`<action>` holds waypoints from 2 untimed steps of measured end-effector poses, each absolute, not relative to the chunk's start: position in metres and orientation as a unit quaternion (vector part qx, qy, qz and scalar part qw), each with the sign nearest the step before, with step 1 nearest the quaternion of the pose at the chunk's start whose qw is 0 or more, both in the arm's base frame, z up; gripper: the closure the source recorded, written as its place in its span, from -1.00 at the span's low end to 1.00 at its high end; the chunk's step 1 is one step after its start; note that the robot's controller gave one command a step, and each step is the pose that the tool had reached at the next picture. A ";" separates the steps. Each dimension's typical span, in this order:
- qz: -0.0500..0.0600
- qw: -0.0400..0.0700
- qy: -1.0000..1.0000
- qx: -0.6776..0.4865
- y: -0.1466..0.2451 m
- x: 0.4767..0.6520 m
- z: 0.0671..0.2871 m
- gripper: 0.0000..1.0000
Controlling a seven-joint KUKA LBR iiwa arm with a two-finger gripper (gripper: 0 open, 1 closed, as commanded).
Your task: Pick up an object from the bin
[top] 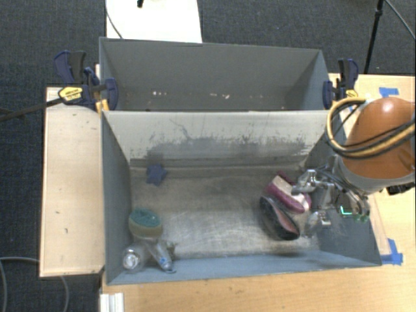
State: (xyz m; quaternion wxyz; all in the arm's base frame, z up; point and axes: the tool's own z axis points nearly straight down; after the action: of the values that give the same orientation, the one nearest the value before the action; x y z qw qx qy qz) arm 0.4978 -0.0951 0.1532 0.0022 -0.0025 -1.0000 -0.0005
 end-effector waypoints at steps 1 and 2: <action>0.002 -0.007 -0.996 0.089 -0.107 0.533 0.092 -1.00; 0.003 -0.013 -0.996 0.090 -0.107 0.536 0.092 1.00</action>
Offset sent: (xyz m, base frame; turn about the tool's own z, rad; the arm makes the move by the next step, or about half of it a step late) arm 0.0360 -0.0142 -0.0832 -0.1928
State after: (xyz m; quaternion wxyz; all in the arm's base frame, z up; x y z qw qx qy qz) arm 0.5361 -0.1075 0.0923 -0.0129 0.0905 -0.9958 0.0026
